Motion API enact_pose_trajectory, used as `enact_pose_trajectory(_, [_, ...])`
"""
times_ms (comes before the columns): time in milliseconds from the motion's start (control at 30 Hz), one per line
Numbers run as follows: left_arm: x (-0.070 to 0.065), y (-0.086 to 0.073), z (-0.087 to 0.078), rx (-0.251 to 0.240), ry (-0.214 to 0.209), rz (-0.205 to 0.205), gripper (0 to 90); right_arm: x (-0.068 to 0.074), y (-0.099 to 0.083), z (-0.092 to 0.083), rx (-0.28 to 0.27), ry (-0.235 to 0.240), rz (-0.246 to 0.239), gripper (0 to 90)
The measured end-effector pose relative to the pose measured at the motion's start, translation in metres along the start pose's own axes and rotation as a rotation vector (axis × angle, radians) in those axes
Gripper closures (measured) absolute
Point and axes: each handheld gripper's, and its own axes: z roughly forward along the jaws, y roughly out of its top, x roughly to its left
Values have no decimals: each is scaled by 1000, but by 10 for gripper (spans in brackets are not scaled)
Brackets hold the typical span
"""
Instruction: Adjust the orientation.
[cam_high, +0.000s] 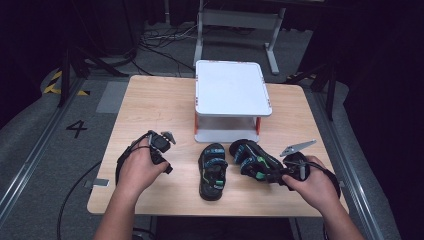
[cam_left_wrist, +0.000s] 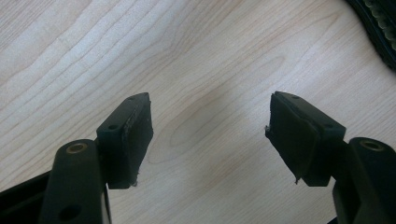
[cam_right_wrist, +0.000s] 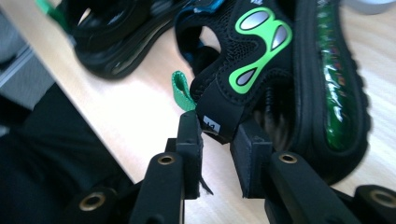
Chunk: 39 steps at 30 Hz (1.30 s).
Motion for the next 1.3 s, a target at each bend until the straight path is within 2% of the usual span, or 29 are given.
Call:
enact_pose_trajectory(200, [0, 0, 0, -4, -6, 1, 312, -12, -4, -7, -33, -81, 90, 686])
enact_pose_trajectory(267, [-1, 1, 0, -2, -3, 0, 311, -14, -5, -7, -24, -111, 110, 667])
enact_pose_trajectory(433, [-1, 2, 0, -3, -7, 8, 311, -22, -8, -3, -18, -194, 130, 623])
enact_pose_trajectory(467, [-1, 2, 0, -3, -6, 7, 312, -24, -8, -2, -14, -230, 128, 636])
enact_pose_trajectory(533, [0, 2, 1, -1, -7, 7, 311, -28, -9, -1, 8, -267, 113, 610])
enact_pose_trajectory(700, [-1, 1, 0, -4, -8, 5, 311, -37, -11, 8, 27, -262, 115, 587])
enact_pose_trajectory(800, [0, 1, -1, -9, -9, 3, 311, -37, -11, 5, 23, -270, 108, 583])
enact_pose_trajectory(867, [1, -1, -1, -14, -8, -1, 311, -33, -10, -5, 11, -260, 113, 563])
enact_pose_trajectory(900, [1, -2, -1, -16, -4, -5, 310, -30, -7, -13, -11, -258, 101, 541])
enact_pose_trajectory(967, [1, -3, -1, -12, 0, -5, 310, -29, -3, -21, -37, -287, 52, 508])
enact_pose_trajectory(1000, [1, -3, -1, -12, 0, -5, 308, -29, -3, -21, -37, -287, 52, 508])
enact_pose_trajectory(1100, [1, -7, -1, -11, -7, -12, 308, -30, 3, -18, -21, -302, -11, 498])
enact_pose_trajectory(1233, [2, -10, -3, -11, 1, -21, 307, -27, 16, -15, -6, -267, -40, 568])
enact_pose_trajectory(1300, [2, -10, -3, -12, 1, -21, 307, -26, 22, -13, -1, -240, -52, 632])
